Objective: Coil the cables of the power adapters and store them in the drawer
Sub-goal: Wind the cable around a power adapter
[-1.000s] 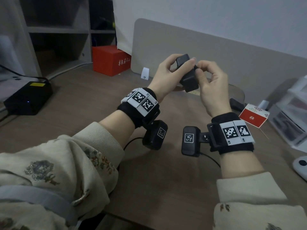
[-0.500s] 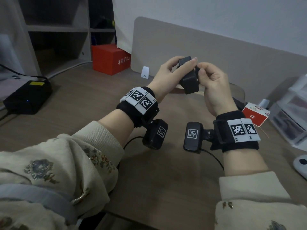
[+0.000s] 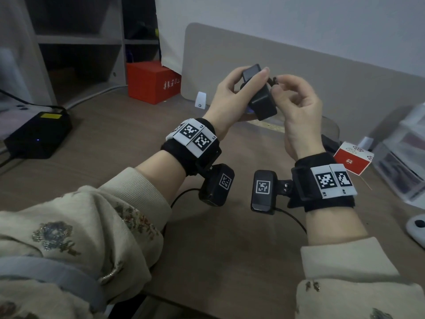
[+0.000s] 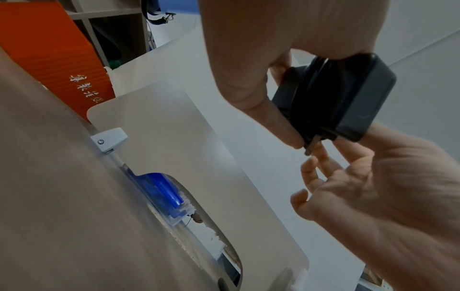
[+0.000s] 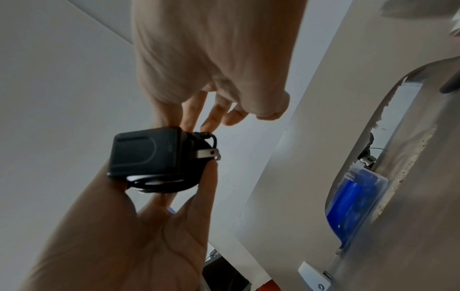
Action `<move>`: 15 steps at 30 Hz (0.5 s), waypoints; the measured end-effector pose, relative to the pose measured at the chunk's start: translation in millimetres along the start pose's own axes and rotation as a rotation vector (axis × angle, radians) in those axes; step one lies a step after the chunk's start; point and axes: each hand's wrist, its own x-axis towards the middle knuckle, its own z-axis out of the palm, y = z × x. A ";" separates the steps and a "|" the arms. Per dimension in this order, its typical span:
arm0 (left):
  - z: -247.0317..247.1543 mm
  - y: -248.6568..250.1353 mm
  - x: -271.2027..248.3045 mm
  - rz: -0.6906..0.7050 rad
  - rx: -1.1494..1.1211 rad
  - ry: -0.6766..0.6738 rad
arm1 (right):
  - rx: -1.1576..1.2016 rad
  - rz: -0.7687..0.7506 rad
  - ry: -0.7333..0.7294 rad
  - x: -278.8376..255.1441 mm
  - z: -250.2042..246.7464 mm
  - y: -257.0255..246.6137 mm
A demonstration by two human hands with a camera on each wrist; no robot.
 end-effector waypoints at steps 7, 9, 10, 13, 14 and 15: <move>3.3 -0.8 -0.8 0.005 -0.012 0.059 | -0.051 -0.034 0.048 0.1 1.2 2.8; 5.1 0.3 -1.2 0.002 -0.008 0.073 | -0.120 -0.076 0.069 -0.7 1.4 3.7; 6.3 1.3 -1.5 -0.003 -0.003 0.077 | -0.152 -0.098 0.079 -0.9 1.0 4.2; 9.2 2.6 -0.7 -0.033 0.035 0.082 | -0.264 -0.155 0.081 -1.4 -1.8 7.6; 9.8 2.9 -0.5 -0.048 0.062 0.083 | -0.342 -0.189 0.073 -1.6 -2.9 9.2; 10.1 2.7 0.3 -0.060 0.099 0.088 | -0.439 -0.241 0.060 -1.9 -4.2 10.6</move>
